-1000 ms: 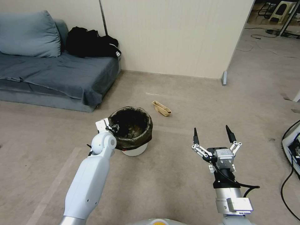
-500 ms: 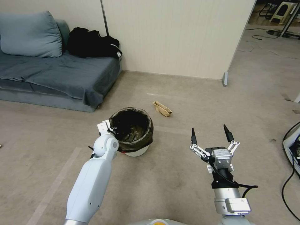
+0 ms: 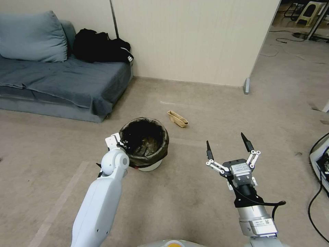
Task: Pick up the trash bin, then pick up the garbage from the floor and place it into the trash bin.
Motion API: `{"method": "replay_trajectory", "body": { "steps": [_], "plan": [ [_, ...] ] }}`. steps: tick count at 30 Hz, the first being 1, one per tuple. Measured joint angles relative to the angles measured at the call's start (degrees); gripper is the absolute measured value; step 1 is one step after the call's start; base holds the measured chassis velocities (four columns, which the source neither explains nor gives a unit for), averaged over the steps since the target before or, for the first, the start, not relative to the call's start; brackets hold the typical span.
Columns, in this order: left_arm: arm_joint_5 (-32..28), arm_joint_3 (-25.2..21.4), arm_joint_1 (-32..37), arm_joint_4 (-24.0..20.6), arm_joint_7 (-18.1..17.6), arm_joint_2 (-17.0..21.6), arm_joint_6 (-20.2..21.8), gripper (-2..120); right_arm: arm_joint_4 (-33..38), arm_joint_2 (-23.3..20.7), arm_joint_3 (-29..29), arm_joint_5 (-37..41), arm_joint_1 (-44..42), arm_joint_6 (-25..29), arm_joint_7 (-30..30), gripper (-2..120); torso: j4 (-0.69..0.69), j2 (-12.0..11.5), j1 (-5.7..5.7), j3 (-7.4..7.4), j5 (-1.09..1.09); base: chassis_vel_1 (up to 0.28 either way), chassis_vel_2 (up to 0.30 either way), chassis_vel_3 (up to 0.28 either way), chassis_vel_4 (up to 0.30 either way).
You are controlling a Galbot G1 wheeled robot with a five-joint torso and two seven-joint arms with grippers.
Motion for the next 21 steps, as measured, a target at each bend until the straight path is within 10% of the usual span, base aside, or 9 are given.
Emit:
{"method": "replay_trajectory", "body": {
  "steps": [21],
  "plan": [
    [11.12,-1.25,27.05,-42.96,2.43,-0.21,-1.09,1,-0.13,0.0,-1.98,1.16,-0.79,1.98,5.82,100,0.06,0.01,-0.01,-0.05,0.15,0.0,0.0,0.0,0.0]
  ]
}}
